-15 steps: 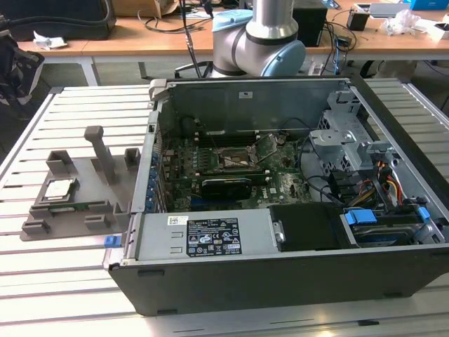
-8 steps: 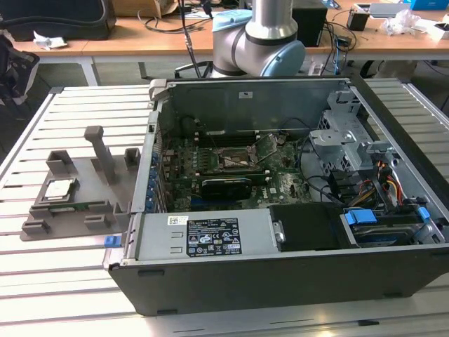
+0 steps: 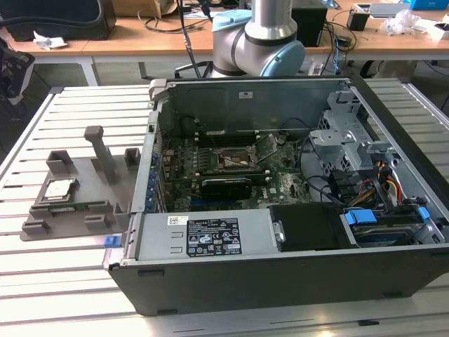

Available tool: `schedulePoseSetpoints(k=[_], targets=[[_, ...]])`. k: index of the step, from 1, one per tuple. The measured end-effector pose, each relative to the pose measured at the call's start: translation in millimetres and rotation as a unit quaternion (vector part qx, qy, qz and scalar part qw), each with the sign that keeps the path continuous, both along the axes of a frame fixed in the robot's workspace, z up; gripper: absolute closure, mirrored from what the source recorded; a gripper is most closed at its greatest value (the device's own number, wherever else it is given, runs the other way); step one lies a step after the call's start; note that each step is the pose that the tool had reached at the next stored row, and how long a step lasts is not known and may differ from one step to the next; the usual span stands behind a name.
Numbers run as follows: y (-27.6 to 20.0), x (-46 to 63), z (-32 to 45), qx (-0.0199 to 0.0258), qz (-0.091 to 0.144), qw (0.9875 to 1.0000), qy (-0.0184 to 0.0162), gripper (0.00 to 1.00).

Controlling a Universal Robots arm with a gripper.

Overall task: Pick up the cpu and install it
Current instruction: 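Reach for the cpu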

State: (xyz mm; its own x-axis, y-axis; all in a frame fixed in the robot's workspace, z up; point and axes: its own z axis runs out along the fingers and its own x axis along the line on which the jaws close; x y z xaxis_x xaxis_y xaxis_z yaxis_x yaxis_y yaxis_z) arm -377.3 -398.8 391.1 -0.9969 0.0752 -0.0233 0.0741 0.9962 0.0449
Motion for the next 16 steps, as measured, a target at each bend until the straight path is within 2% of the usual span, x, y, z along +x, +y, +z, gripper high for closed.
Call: schedulePoseSetpoints(k=[16], targets=[[0.1,-12.4,-0.3,0.0,0.0,1.0,0.0,0.89]])
